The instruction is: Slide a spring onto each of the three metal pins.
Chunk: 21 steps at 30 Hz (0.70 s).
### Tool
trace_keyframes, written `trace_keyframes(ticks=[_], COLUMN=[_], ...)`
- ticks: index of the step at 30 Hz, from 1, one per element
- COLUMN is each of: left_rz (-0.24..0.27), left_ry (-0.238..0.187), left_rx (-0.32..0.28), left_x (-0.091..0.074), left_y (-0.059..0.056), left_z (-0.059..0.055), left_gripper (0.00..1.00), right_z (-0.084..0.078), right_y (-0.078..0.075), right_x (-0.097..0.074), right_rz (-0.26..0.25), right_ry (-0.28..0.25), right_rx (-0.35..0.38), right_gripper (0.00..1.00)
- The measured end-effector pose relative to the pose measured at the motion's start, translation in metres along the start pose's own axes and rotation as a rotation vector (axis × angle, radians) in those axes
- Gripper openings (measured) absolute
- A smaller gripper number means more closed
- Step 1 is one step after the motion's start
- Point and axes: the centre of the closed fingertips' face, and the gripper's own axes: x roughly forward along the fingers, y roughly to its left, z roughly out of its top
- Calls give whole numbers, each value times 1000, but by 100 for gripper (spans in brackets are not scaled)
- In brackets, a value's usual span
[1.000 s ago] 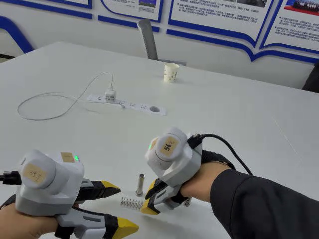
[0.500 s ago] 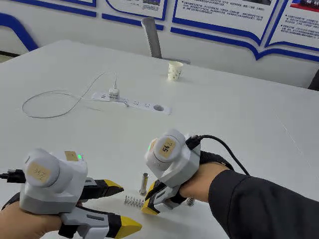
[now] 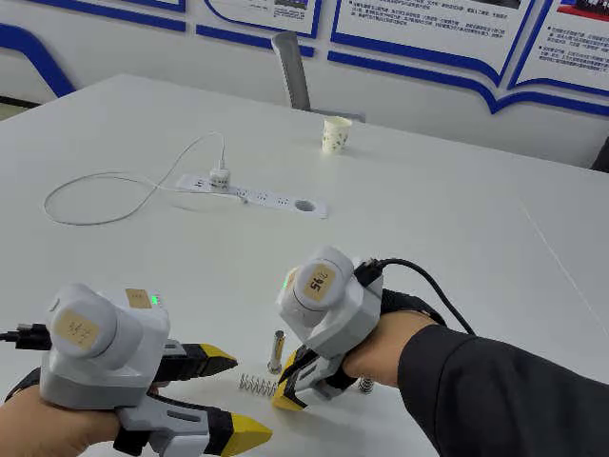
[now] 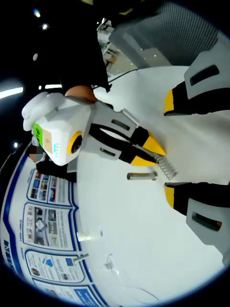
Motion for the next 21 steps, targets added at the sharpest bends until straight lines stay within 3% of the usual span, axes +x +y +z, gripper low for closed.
trace_keyframes(ticks=[10,21], left_rz=[-7,-31], left_ry=[15,34], left_rx=[15,44], left_x=[2,5], left_y=[-3,-11], left_z=[-2,-4], left_gripper=[56,55], right_z=[-4,-12], right_y=[2,16], right_x=[-9,-28], right_rz=[-7,13], right_ry=[6,38], right_rx=[-2,-73], right_gripper=[11,11])
